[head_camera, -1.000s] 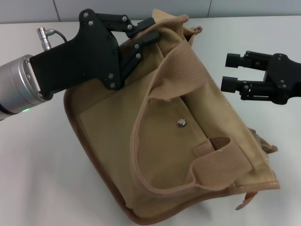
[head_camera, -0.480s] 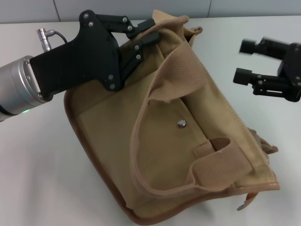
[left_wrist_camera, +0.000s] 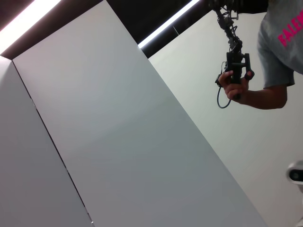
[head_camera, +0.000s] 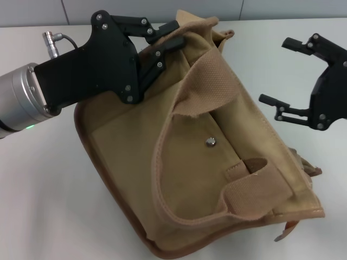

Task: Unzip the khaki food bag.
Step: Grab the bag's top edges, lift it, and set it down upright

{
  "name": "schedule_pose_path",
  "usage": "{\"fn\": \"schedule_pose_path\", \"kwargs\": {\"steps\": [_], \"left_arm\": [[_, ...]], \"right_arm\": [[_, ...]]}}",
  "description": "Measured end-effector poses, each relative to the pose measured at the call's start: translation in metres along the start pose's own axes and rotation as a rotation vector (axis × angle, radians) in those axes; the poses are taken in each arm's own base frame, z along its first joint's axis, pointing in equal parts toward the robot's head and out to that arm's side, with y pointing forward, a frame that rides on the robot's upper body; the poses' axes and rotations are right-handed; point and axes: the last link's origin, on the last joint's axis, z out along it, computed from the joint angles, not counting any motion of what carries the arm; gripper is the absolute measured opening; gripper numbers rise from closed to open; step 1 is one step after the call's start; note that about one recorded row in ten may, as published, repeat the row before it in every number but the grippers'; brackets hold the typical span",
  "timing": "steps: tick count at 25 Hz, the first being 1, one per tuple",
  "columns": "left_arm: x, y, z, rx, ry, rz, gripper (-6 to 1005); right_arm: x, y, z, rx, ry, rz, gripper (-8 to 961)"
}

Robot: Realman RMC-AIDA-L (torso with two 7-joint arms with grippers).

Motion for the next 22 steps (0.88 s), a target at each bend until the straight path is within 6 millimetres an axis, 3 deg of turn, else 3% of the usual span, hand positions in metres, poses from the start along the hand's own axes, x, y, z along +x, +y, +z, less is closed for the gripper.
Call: {"fn": "schedule_pose_path", "kwargs": {"steps": [11,22], "left_arm": [[0.001,-0.003,0.006,-0.011,0.013,-0.023,173],[0.001,-0.006,0.009,-0.018,0.017,-0.038,176]], "right_arm": [[0.011,0.021,0.030,-0.036,-0.011,-0.236,725],[0.004,0.032,0.038,-0.009,-0.058,-0.403,718]]}}
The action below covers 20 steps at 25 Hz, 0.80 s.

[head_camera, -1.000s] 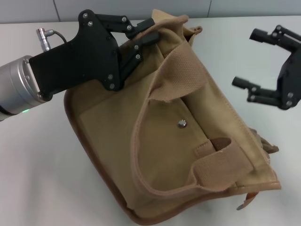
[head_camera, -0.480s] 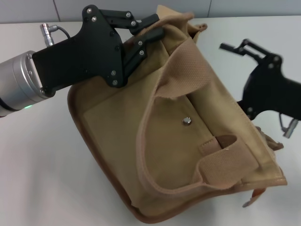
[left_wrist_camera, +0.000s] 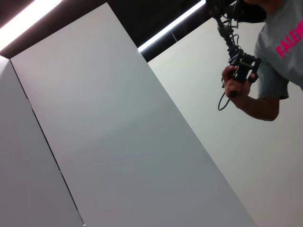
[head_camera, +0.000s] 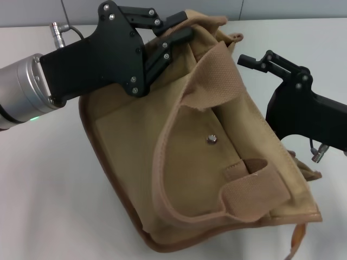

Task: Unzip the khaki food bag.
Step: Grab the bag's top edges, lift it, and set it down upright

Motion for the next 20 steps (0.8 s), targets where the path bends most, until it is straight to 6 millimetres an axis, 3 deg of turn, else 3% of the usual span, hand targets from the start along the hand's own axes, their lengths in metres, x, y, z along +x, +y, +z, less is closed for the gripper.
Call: {"fn": "schedule_pose_path", "kwargs": {"steps": [13,18,20], "left_arm": [[0.000,-0.001,0.003,-0.004,0.007,-0.007,179],[0.001,-0.001,0.004,-0.006,0.009,-0.006,180],[0.001,-0.001,0.004,-0.006,0.009,-0.006,180]], "right_arm": [[-0.004,0.006,0.009,0.017,-0.011,-0.026,710],[-0.003,0.011,0.012,-0.004,0.000,-0.017,471],[-0.002,0.012,0.013,-0.008,0.003,-0.011,426]]}}
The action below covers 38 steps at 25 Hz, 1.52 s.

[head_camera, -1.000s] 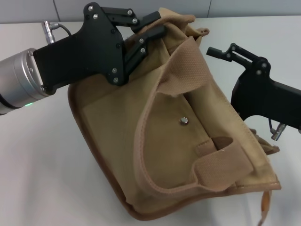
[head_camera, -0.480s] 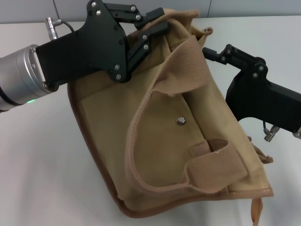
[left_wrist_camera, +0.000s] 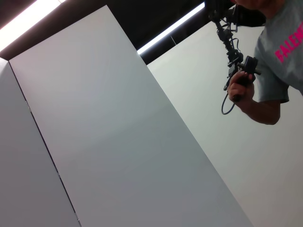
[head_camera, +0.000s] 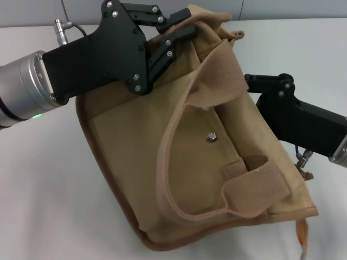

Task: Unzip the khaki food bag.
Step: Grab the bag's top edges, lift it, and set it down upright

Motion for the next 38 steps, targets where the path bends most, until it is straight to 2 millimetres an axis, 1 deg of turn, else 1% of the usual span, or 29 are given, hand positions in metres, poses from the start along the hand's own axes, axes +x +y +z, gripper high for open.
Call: {"fn": "schedule_pose_path", "kwargs": {"steps": [9,12,17,20,23,29,34,38], "left_arm": [[0.000,0.000,0.000,0.002,-0.003,0.000,182],[-0.001,0.000,0.000,0.002,-0.004,0.001,183],[0.000,-0.001,0.000,0.006,-0.002,0.003,184],[0.000,-0.002,0.000,0.015,0.001,0.007,185],[0.000,-0.002,-0.001,0.028,0.004,0.005,186],[-0.001,-0.003,-0.001,0.039,0.003,0.006,187],[-0.001,-0.005,0.000,0.046,0.001,0.008,188],[-0.001,-0.006,0.001,0.051,0.003,0.010,189]], "right_arm": [[0.001,0.001,-0.006,0.014,0.019,0.049,223],[0.000,0.001,-0.008,0.019,0.022,0.065,36],[-0.003,0.003,-0.013,0.028,0.016,0.079,1],[-0.007,0.003,-0.020,0.043,0.007,0.103,1],[-0.011,0.001,-0.035,0.082,0.007,0.125,1],[-0.026,0.004,-0.075,0.164,0.035,0.173,1],[-0.044,0.017,-0.115,0.199,0.096,0.212,0],[-0.057,0.031,-0.142,0.234,0.157,0.271,0]]}}
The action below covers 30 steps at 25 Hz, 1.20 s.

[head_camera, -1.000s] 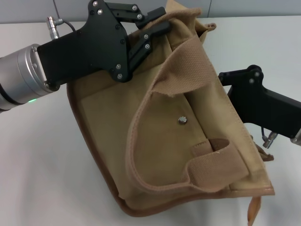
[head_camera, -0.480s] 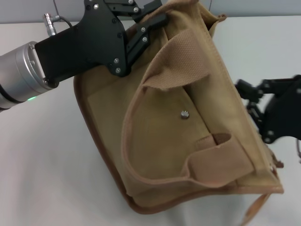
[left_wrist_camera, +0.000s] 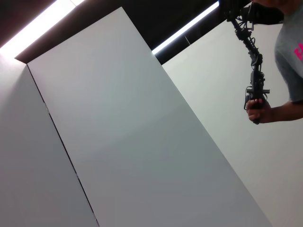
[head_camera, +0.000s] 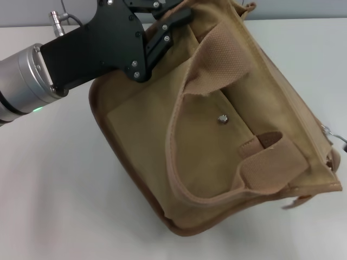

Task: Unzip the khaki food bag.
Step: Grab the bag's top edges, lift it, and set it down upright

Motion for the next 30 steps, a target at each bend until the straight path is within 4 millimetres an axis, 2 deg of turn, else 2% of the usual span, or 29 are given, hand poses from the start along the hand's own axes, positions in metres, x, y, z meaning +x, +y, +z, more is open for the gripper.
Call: {"fn": "schedule_pose_path", "kwargs": {"steps": [6,9,15,22,26,30], "left_arm": [[0.000,-0.002,0.003,0.000,0.004,0.002,191],[-0.003,-0.002,0.007,0.003,0.003,0.002,191],[-0.005,-0.002,0.009,0.016,0.000,0.003,193],[-0.005,-0.003,0.009,0.026,0.005,0.002,194],[-0.005,-0.003,0.010,0.025,0.006,0.003,195],[-0.004,-0.004,0.010,0.024,0.008,0.004,196]], "right_arm": [[-0.002,0.008,-0.028,0.093,0.077,0.049,0],[-0.004,0.007,-0.032,0.186,0.058,0.083,0],[-0.002,0.002,-0.031,0.376,0.007,0.175,111],[0.005,-0.014,-0.033,0.302,0.011,0.420,263],[0.023,-0.023,-0.032,0.164,0.151,0.607,364],[0.045,-0.025,-0.027,0.069,0.298,0.696,506]]}}
